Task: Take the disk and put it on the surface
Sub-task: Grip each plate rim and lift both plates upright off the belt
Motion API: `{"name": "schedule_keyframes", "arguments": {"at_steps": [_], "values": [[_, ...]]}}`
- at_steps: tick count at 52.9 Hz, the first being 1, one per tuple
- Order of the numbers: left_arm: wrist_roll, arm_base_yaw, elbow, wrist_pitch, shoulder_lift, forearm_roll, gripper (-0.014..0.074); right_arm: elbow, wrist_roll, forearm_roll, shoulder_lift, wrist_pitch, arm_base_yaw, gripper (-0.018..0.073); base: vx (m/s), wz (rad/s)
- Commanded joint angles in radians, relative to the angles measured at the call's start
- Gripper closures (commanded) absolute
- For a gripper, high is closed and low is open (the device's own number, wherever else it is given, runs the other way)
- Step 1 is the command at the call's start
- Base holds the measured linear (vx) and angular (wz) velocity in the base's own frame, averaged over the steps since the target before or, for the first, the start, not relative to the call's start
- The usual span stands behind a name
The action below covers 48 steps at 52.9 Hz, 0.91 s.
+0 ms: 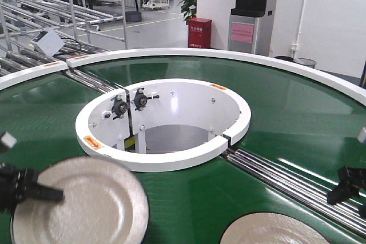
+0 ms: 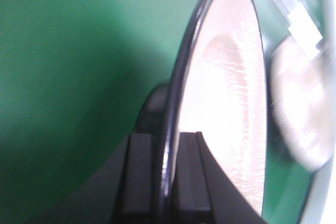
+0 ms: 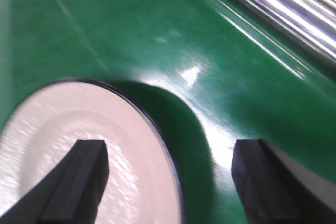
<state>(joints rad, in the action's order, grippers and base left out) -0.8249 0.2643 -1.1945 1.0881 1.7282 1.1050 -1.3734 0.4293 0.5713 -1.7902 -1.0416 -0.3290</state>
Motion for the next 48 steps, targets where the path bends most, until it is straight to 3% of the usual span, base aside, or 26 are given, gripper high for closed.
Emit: {"name": "schedule_keyframes", "arguments": {"at_steps": [1,32,48], "values": [[0.005,-0.006,-0.063,0.056,-0.074,0.177,0.0606,-0.031,0.028,0.008,0.005,-0.008,-0.005,0.0020,0.00,0.00],[0.006,-0.004,-0.079,0.042,-0.079,0.179,0.0606,-0.031,0.137,0.182,-0.161,-0.088,0.001,0.0020,0.00,0.00],[0.005,-0.004,-0.079,0.035,-0.079,0.179,0.0605,-0.031,0.158,0.165,-0.205,-0.087,0.126,0.0022,0.00,0.00]]}}
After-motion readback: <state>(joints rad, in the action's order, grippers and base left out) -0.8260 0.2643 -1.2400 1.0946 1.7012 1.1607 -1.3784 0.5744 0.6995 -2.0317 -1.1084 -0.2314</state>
